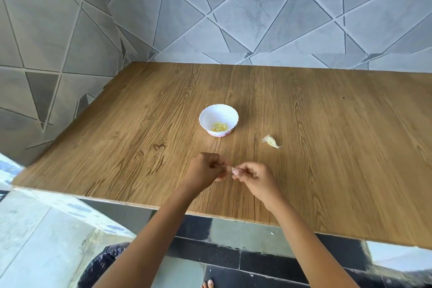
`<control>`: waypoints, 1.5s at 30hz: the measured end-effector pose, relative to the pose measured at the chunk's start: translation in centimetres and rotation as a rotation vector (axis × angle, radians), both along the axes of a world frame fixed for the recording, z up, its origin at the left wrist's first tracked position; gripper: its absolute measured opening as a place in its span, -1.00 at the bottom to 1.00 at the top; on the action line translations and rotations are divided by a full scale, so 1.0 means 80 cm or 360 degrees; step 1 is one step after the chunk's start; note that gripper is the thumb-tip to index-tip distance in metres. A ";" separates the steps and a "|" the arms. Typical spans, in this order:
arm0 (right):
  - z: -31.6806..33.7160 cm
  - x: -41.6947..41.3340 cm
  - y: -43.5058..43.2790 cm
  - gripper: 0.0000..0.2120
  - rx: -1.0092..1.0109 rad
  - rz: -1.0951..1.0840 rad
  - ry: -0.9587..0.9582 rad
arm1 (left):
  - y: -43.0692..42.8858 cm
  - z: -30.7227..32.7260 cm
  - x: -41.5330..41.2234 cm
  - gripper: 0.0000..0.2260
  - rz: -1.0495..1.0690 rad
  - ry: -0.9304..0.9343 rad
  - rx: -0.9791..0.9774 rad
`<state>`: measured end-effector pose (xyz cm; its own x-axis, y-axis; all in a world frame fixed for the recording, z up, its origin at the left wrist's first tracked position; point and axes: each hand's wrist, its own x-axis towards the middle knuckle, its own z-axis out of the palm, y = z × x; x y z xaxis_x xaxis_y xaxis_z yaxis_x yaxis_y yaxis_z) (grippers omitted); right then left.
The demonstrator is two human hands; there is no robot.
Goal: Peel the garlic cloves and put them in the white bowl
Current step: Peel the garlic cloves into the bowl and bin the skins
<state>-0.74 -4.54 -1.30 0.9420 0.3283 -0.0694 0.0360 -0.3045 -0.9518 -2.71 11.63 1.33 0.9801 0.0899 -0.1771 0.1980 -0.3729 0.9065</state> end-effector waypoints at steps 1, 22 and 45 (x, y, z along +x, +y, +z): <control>-0.001 0.002 0.000 -0.86 -0.0052 0.0022 -0.0041 | 0.000 0.002 0.001 -0.95 -0.0017 0.0017 0.0037; 0.034 0.018 -0.001 -0.85 0.0672 0.0094 0.1223 | 0.019 0.001 0.010 -0.97 -0.0373 -0.0218 -0.0310; -0.011 0.017 0.012 -0.94 -0.0238 -0.0093 -0.0630 | 0.023 -0.008 0.030 -0.94 -0.0242 0.0091 -0.0344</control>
